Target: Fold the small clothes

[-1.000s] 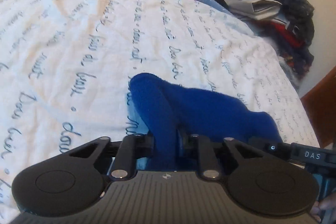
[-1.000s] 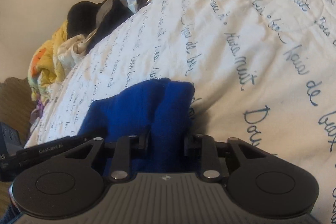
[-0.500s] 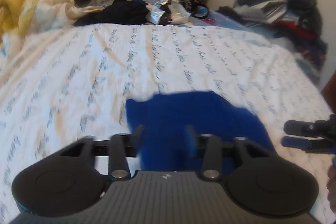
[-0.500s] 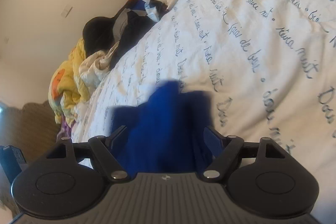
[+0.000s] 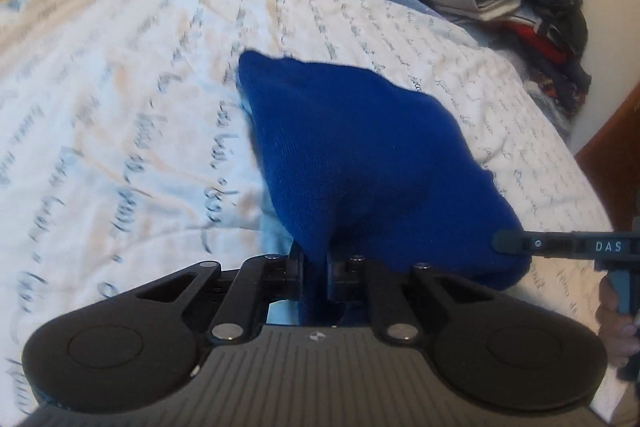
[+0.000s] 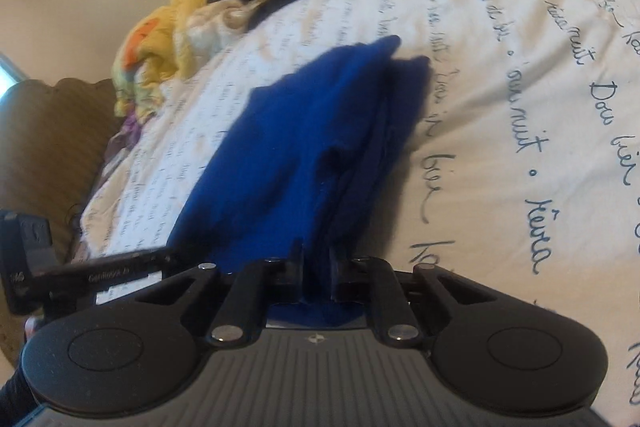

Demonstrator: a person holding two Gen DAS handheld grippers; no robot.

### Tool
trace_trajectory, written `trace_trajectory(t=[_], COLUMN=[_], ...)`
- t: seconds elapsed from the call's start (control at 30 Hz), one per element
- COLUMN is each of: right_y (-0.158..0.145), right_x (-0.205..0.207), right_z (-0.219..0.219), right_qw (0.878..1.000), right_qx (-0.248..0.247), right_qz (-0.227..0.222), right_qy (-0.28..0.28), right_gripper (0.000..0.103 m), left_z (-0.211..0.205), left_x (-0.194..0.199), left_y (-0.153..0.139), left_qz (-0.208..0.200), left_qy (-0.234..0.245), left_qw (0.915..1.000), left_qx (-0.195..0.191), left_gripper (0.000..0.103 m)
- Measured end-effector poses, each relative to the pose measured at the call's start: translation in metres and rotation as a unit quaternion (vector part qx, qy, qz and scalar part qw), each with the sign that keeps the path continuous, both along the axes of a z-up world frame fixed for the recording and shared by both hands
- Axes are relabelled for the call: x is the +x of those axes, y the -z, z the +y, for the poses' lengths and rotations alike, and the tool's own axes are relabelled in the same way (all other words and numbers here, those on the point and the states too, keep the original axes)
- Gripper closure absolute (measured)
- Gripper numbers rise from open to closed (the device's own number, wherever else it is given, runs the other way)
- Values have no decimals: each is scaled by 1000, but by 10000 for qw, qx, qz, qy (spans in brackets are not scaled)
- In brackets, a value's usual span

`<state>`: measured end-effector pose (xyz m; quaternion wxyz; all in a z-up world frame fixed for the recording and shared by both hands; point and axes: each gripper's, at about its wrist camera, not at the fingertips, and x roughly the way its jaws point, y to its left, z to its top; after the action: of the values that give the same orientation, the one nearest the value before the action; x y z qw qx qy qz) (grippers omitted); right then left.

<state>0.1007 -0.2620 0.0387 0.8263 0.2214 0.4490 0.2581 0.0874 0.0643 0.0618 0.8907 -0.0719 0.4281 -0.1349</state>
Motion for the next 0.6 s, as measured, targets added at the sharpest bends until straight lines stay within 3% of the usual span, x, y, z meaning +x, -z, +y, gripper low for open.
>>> trace_trajectory(t=[0.07,0.1,0.13,0.17,0.2,0.23,0.27,0.33,0.4,0.53,0.6], right_y=[7,11,13,12,9,4,-1,-7,-10,-1,10], right_x=[-4,-6,-6,-8,-11,-15,-17,-13,-4,13,18], right_z=[-3,-7,-13,-21,-29,-34,-38,-35,-23,4,13], right_qw=[9997,9992,9985,9976,9964,9950,9933,9926,9957,9987,9986], right_qx=[-227,-293,-209,-12,256,531,794,1023,782,-127,-183], right_qz=[87,170,281,347,299,179,61,50,128,343,465], right_qy=[69,222,409,606,748,826,841,648,475,359,154], right_gripper=[87,84,73,67,51,35,29,30,30,31,39], left_z=[-8,-14,-20,-27,-35,-44,-55,-71,-78,-79,-79], left_x=[-14,-26,-40,-54,-68,-81,-88,-88,-76,-58,-59], left_y=[-5,-8,-11,-13,-13,-10,-5,10,23,42,44], left_qz=[-355,-705,-1064,-1404,-1743,-2035,-2201,-2258,-2115,-1856,-1892], left_qy=[127,159,234,391,592,826,1045,1263,1298,1267,1357], left_qw=[9973,9928,9863,9785,9686,9561,9431,9263,9235,9250,9229], left_qx=[634,957,1238,1460,1671,1942,2262,2741,2925,3065,3066], left_gripper=[82,71,57,27,10,11,15,25,43,46,46])
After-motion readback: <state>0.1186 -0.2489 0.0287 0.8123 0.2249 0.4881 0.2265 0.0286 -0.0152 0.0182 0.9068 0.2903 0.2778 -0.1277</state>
